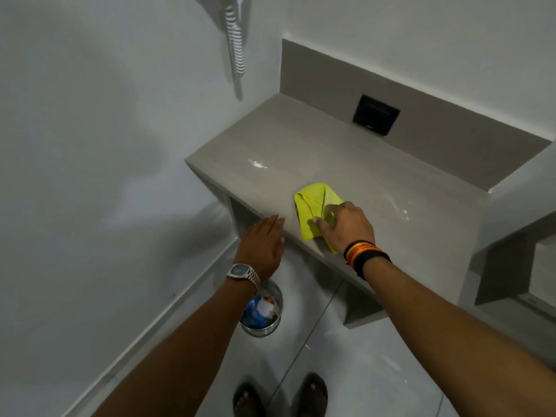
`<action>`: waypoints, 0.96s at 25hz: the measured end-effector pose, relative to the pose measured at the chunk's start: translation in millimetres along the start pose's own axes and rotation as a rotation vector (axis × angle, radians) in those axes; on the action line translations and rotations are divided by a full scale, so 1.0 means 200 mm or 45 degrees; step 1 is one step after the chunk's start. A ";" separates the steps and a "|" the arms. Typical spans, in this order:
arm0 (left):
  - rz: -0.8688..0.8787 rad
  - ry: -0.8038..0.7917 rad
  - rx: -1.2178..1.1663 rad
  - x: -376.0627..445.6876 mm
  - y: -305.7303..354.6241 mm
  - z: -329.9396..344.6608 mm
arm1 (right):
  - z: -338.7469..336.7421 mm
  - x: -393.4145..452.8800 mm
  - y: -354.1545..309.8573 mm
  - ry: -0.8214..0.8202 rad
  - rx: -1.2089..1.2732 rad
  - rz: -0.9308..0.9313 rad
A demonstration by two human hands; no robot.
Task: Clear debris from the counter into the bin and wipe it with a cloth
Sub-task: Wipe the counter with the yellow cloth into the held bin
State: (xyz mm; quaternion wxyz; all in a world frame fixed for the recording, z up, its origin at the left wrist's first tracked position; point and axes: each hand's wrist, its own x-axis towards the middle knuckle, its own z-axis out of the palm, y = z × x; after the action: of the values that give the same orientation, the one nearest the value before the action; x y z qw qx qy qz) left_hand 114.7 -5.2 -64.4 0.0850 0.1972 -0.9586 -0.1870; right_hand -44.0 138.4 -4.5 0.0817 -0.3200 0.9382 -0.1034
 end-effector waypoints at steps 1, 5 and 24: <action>0.000 -0.018 -0.002 -0.03 -0.02 0.01 | 0.03 -0.02 -0.01 0.023 0.004 -0.017; -0.056 0.000 -0.031 -0.03 -0.07 0.06 | 0.09 0.01 0.03 0.056 -0.010 -0.108; -0.776 -0.353 -0.113 -0.63 -0.91 1.95 | 0.52 0.67 -0.06 0.262 -0.226 -0.466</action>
State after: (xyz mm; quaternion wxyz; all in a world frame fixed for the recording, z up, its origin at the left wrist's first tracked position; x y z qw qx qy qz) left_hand 199.4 17.9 -504.2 -0.0974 0.4437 -0.8489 -0.2703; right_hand -118.7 30.9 -112.5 -0.0632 -0.4786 0.8733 -0.0656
